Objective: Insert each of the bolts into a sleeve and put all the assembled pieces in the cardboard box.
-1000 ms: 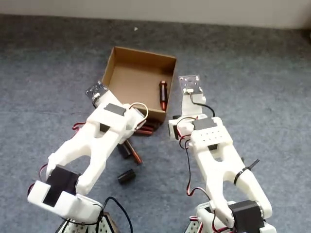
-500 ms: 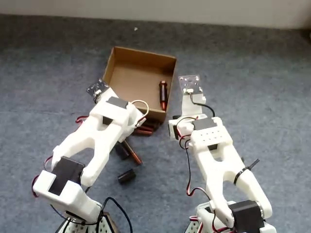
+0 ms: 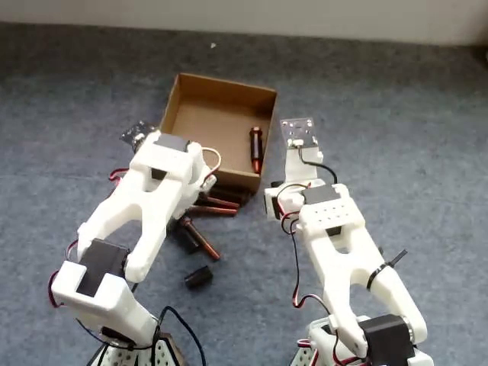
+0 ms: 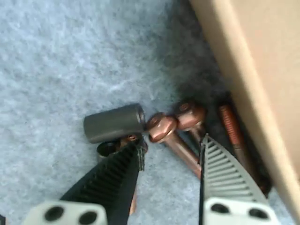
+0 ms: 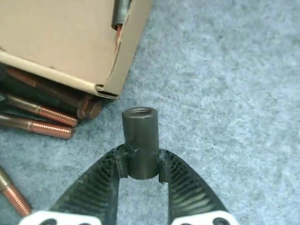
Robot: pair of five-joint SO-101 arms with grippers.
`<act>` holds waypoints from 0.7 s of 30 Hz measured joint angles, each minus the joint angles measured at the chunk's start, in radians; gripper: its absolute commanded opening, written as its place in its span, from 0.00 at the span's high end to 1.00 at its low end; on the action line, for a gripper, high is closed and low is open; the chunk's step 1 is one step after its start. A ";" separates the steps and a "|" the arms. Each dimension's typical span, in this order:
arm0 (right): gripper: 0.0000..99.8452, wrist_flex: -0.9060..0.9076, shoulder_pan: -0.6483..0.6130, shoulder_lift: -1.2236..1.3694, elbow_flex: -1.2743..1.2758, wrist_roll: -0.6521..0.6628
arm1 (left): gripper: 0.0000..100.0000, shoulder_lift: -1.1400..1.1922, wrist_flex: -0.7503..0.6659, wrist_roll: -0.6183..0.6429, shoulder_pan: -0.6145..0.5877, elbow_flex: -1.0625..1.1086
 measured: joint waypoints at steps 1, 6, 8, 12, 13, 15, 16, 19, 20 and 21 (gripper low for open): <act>0.99 0.000 0.000 0.000 0.000 0.000 | 0.81 0.002 -0.006 0.000 0.000 -0.008; 0.99 0.000 0.000 0.000 0.000 0.000 | 0.81 0.009 -0.092 0.000 0.005 -0.012; 0.99 0.000 0.000 0.000 0.000 0.000 | 0.81 0.025 -0.124 0.000 0.012 -0.008; 0.99 0.000 0.000 0.000 0.000 0.000 | 0.81 0.080 -0.181 0.002 0.025 -0.002; 0.99 0.000 0.000 0.000 0.000 0.000 | 0.81 0.094 -0.187 0.002 0.025 -0.003; 0.99 0.000 0.000 0.000 0.000 0.000 | 0.81 0.120 -0.199 0.000 0.029 -0.006; 0.99 0.000 0.000 0.000 0.000 0.000 | 0.81 0.126 -0.201 0.000 0.029 -0.011; 0.99 0.000 0.000 0.000 0.000 0.000 | 0.81 0.127 -0.184 0.000 0.031 -0.017; 0.99 0.000 0.000 0.000 0.000 0.000 | 0.81 0.127 -0.175 0.003 0.035 -0.018; 0.99 0.000 0.000 0.000 0.000 0.000 | 0.81 0.127 -0.163 0.003 0.044 -0.020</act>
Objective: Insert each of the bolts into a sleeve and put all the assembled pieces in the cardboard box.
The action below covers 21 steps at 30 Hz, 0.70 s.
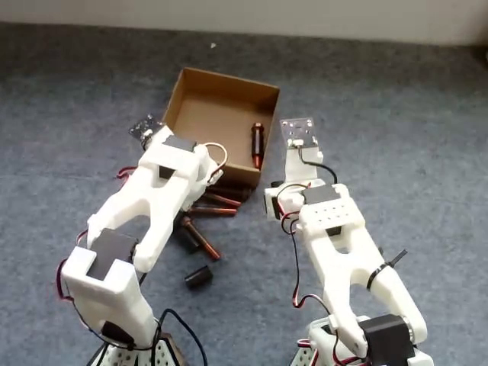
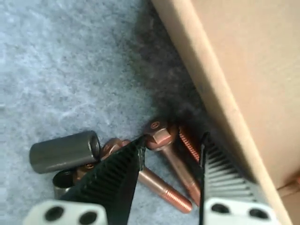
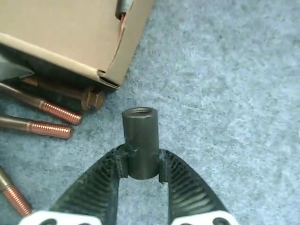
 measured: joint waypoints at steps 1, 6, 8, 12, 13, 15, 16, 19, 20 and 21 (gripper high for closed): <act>0.99 0.000 0.000 0.000 0.000 0.000 | 0.81 0.000 0.012 0.000 0.009 0.000; 0.99 0.000 0.000 0.000 0.000 0.000 | 0.90 0.000 0.041 0.003 0.035 0.000; 0.99 0.000 0.000 0.000 0.000 0.000 | 0.98 0.000 0.041 0.003 0.037 0.000; 0.99 0.000 0.000 0.000 0.000 0.000 | 0.97 -0.002 0.057 0.003 0.043 0.000; 0.99 0.000 0.000 0.000 0.000 0.000 | 0.97 0.000 0.057 0.005 0.043 0.002; 0.99 0.000 0.000 0.000 0.000 0.000 | 0.97 0.002 0.060 -0.003 0.046 0.002; 0.99 0.000 0.000 0.000 0.000 0.000 | 0.97 0.002 0.060 -0.003 0.046 0.002; 0.99 0.000 0.000 0.000 0.000 0.000 | 0.97 0.002 0.061 -0.003 0.046 0.002; 0.99 0.000 0.000 0.000 0.000 0.000 | 0.97 0.002 0.061 -0.003 0.043 0.002; 0.99 0.000 0.000 0.000 0.000 0.000 | 0.97 0.002 0.061 -0.003 0.038 0.002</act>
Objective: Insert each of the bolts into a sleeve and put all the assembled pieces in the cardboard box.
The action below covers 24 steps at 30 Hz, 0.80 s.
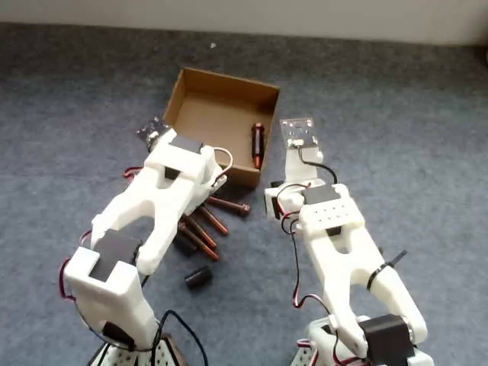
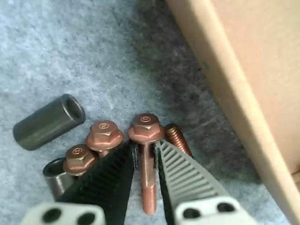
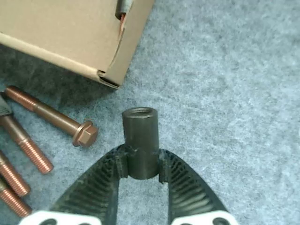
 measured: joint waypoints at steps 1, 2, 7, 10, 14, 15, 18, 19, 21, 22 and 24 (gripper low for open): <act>0.99 0.000 0.000 0.000 0.000 0.000 | 0.97 0.000 0.000 0.000 -0.005 0.000; 0.99 0.000 0.000 0.000 0.000 0.000 | 0.97 0.000 0.000 0.000 -0.011 0.000; 0.99 0.000 0.000 0.000 0.000 0.000 | 0.99 0.005 0.023 -0.015 -0.041 -0.017; 0.99 0.000 0.000 0.000 0.000 0.000 | 0.99 0.009 0.095 -0.061 -0.041 -0.061; 0.99 0.000 0.000 0.000 0.000 0.000 | 0.99 0.014 0.204 -0.081 -0.048 -0.120; 0.99 0.000 0.000 0.000 0.000 0.000 | 0.99 0.014 0.219 -0.092 -0.048 -0.129; 0.99 0.000 0.000 0.000 0.000 0.000 | 0.99 0.014 0.238 -0.140 -0.046 -0.137; 0.99 0.000 0.000 0.000 0.000 0.000 | 0.99 0.014 0.239 -0.149 -0.046 -0.138; 0.99 0.000 0.000 0.000 0.000 0.000 | 0.99 0.014 0.241 -0.172 -0.046 -0.138; 0.99 0.000 0.000 0.000 0.000 0.000 | 0.99 0.014 0.241 -0.184 -0.046 -0.138; 0.99 0.000 0.000 0.000 0.000 0.000 | 0.99 0.014 0.241 -0.204 -0.046 -0.138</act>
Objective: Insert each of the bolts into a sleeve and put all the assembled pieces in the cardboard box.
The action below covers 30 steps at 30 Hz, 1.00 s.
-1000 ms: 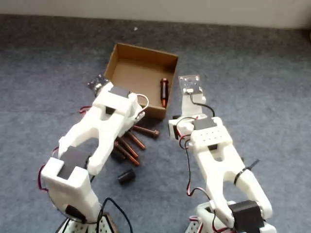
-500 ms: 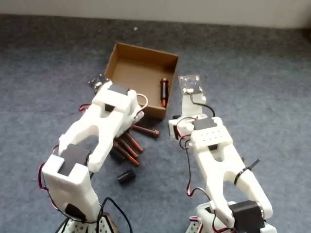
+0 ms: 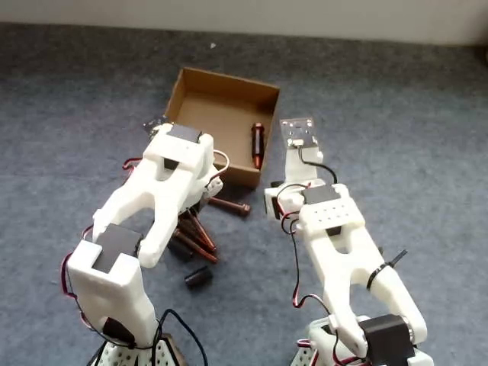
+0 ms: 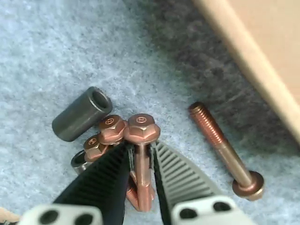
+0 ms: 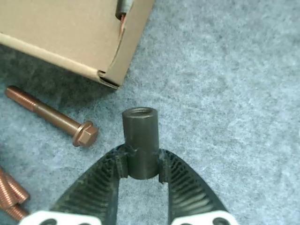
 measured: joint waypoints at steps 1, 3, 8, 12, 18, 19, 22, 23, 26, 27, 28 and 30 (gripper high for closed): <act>0.99 0.000 0.000 0.000 0.000 0.000 | 0.99 0.002 0.000 -0.006 0.000 0.000; 0.99 0.000 0.000 0.000 0.000 0.000 | 0.99 0.006 0.000 -0.008 0.000 0.000; 0.99 0.000 0.000 0.000 0.000 0.000 | 0.99 0.068 -0.008 -0.008 -0.002 -0.011; 0.99 0.000 0.000 0.000 0.000 0.000 | 0.99 0.155 -0.011 -0.009 0.002 -0.055; 0.99 0.000 0.000 0.000 0.000 0.000 | 0.85 0.221 0.057 -0.009 0.003 -0.147; 0.99 0.000 0.000 0.000 0.000 0.000 | 0.82 0.227 0.063 -0.009 0.003 -0.155; 0.99 0.000 0.000 0.000 0.000 0.000 | 0.77 0.244 0.092 -0.014 0.002 -0.184; 0.99 0.000 0.000 0.000 0.000 0.000 | 0.77 0.252 0.094 -0.011 -0.002 -0.170; 0.99 0.000 0.002 0.000 0.000 0.000 | 0.83 0.256 0.103 -0.014 -0.005 -0.166; 0.99 0.000 0.000 0.000 0.000 0.000 | 0.85 0.256 0.106 -0.014 -0.005 -0.167; 0.99 0.000 0.000 0.000 0.000 0.000 | 0.88 0.256 0.107 -0.014 -0.005 -0.167; 0.99 0.000 0.002 0.000 0.000 0.000 | 0.96 0.247 0.109 -0.014 -0.003 -0.169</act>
